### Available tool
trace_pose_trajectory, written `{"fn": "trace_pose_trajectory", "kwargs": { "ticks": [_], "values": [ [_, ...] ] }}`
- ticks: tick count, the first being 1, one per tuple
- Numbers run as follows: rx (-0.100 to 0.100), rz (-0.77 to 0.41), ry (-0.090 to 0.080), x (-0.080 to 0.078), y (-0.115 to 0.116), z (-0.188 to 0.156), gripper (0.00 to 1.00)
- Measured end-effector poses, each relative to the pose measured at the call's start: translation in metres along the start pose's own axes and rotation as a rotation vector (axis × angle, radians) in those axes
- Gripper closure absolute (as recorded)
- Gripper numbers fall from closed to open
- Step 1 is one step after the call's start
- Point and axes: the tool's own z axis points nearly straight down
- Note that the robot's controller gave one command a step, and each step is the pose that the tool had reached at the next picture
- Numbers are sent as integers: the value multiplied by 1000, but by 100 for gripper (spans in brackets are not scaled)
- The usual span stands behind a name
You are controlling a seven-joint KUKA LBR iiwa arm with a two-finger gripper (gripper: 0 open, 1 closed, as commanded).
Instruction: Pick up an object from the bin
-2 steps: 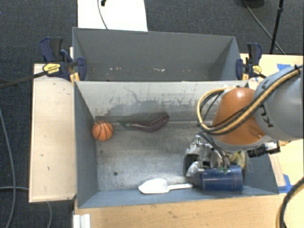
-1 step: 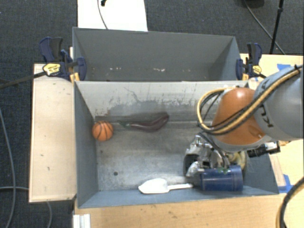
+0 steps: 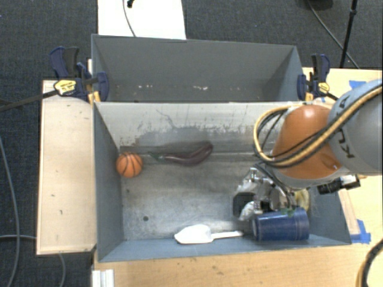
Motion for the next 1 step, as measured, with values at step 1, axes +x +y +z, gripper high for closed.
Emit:
{"fn": "trace_pose_trajectory", "kwargs": {
  "ticks": [1],
  "values": [
    [0, -21, 1, 8, 16, -104, 100]
  ]
}}
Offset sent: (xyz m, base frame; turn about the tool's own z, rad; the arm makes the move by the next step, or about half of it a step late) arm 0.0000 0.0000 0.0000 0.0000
